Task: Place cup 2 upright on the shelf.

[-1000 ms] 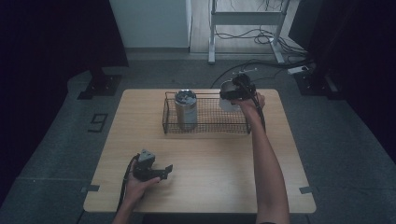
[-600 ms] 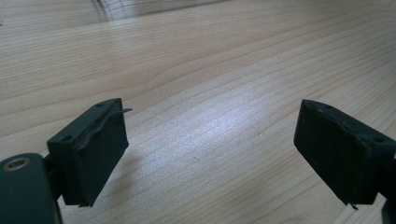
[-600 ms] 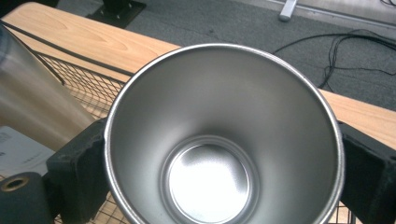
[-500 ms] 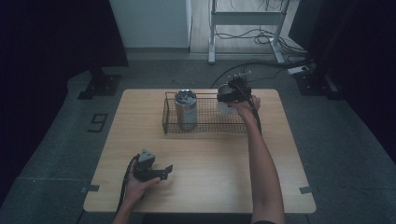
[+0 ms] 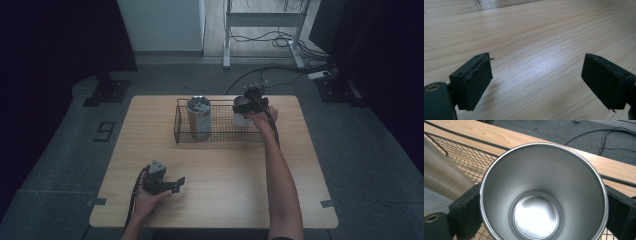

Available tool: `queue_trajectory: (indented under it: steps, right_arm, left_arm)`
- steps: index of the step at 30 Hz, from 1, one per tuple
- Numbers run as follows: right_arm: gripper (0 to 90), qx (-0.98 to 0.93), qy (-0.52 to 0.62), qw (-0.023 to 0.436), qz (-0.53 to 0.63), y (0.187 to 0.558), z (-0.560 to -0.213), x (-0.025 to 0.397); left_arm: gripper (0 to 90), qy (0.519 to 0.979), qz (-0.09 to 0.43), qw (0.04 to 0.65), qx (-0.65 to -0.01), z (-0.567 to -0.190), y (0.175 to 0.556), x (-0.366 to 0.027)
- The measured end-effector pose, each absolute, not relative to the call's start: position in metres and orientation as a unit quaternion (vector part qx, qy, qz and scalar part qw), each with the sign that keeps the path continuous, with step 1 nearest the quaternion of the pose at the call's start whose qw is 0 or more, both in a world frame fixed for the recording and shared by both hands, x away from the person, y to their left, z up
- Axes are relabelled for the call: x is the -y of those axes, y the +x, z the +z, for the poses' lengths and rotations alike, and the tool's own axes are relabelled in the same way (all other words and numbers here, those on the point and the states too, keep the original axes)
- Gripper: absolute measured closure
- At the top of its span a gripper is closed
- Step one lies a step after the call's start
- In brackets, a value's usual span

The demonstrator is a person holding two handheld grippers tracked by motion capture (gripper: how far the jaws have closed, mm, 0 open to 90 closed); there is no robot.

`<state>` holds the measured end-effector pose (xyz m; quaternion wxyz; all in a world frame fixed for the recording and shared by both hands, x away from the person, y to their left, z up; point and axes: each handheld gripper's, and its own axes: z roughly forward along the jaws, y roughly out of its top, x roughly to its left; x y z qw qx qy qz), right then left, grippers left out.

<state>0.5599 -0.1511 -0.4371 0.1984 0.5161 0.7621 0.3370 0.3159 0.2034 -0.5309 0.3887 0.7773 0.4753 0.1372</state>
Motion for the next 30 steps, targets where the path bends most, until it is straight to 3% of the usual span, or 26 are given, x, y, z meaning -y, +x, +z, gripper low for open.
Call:
queue_trajectory:
  steps: [30]
  right_arm:
    - [6.0, -0.780, 0.524, 0.173, 0.294, 0.563, -0.469, 0.144]
  left_arm:
    - [9.9, 0.781, 0.134, 0.387, -0.472, -0.532, 0.316, -0.202]
